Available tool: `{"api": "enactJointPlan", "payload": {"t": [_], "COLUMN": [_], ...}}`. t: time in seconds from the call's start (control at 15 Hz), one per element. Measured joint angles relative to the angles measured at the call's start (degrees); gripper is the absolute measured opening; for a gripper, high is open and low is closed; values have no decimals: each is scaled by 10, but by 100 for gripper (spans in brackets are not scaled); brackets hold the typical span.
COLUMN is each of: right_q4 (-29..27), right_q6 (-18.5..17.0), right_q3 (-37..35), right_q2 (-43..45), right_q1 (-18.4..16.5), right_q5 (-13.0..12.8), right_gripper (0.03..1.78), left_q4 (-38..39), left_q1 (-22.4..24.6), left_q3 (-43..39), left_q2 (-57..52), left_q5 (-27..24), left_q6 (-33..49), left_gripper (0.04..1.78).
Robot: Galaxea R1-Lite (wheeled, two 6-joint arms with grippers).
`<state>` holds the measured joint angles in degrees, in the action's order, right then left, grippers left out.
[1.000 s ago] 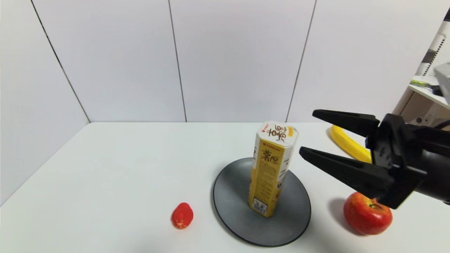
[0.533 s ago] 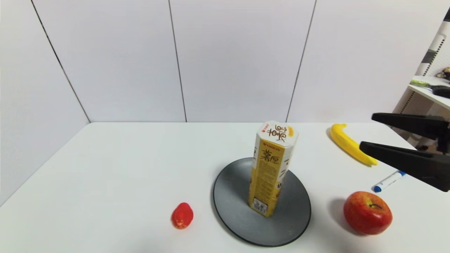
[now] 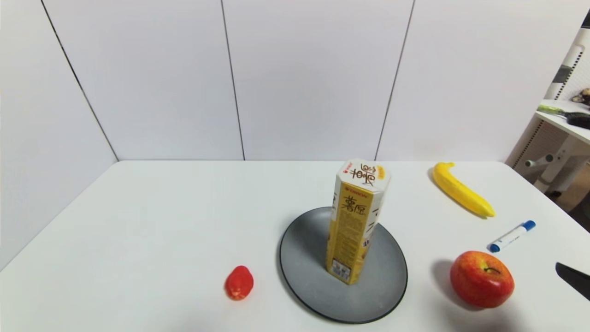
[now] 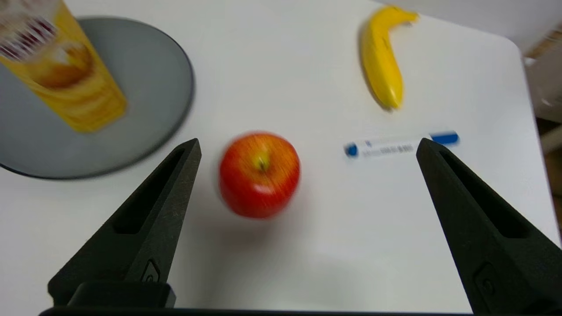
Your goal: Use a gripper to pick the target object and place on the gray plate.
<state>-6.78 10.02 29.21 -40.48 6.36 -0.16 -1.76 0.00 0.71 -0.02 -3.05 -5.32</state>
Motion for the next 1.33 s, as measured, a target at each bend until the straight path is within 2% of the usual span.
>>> {"api": "enactJointPlan", "payload": {"t": [0.2,0.53,0.73,0.93,1.33], "right_q4": [-1,3,15,37,35], "right_q6": [3,-3,-34,-67,-68], "right_q3": [-112,-239,-264,-277,-279], "right_q2": [99,276,362,393,405], "right_q1": [-37,-55,-61,-63,-63], "right_q5": [4,11,11,9,8], "right_gripper": [169,169,169,169,169], "left_q4": [0,0,0,0,0], "left_q1": [0,0,0,0,0], "left_q3": [0,0,0,0,0], "left_q2": [0,0,0,0,0], "left_q5": [0,0,0,0,0], "left_q6": [0,0,0,0,0], "left_gripper": [169,169,169,169,169]}}
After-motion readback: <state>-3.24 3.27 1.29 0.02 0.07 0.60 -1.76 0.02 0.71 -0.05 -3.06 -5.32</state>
